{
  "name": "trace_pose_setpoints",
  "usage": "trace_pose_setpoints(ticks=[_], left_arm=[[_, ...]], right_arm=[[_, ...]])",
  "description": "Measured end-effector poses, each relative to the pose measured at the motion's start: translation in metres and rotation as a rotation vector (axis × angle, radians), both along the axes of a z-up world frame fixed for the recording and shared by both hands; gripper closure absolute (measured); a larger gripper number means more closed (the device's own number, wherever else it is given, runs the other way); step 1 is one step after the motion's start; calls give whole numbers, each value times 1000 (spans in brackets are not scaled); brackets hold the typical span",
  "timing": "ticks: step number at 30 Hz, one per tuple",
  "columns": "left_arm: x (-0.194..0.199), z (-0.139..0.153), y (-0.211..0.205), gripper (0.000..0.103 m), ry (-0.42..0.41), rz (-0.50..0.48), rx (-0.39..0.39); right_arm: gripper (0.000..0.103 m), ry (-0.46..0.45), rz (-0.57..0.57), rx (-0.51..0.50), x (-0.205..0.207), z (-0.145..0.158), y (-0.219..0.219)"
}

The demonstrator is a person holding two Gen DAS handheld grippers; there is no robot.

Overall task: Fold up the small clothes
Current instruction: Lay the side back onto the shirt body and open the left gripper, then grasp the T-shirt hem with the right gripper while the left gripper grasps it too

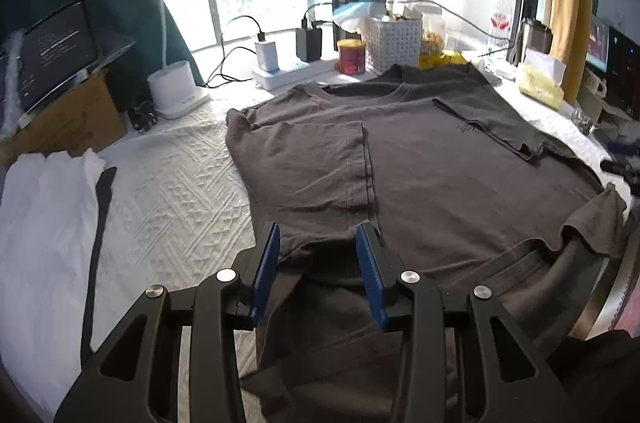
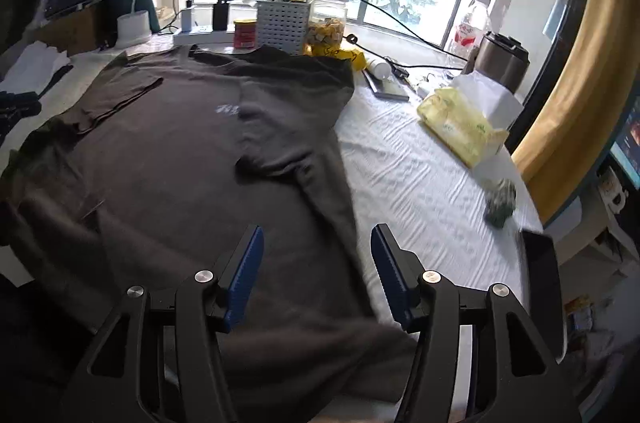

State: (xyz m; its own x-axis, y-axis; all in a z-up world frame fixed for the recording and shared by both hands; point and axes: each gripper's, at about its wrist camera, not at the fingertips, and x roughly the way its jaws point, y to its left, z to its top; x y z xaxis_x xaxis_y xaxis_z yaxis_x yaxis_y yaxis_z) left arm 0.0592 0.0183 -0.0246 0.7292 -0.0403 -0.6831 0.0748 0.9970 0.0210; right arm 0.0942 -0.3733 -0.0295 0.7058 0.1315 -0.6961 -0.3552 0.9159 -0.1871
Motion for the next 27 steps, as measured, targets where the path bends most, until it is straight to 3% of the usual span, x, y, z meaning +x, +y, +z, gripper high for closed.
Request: trace_pose_setpoints(ticks=[7,11,15,18,27], left_arm=[[-30,-1,8,64,-23,28,-35],[-51,2,25,64,-59,88,-110],[-65,-4,36,64,-65,127,-132],[-74,-14,40,64,-51,143,-129],[-84,-31,43,64,-11,145,-138]], right_arm=[[44,39,44,46,-33,-19,28],[44,49,83,59,-47,-26,51],[44,81,142,44,-53,-40,70],[44,42,115,-75,-58,-52,77],[44,-65,0,-220,-58,-49,50]])
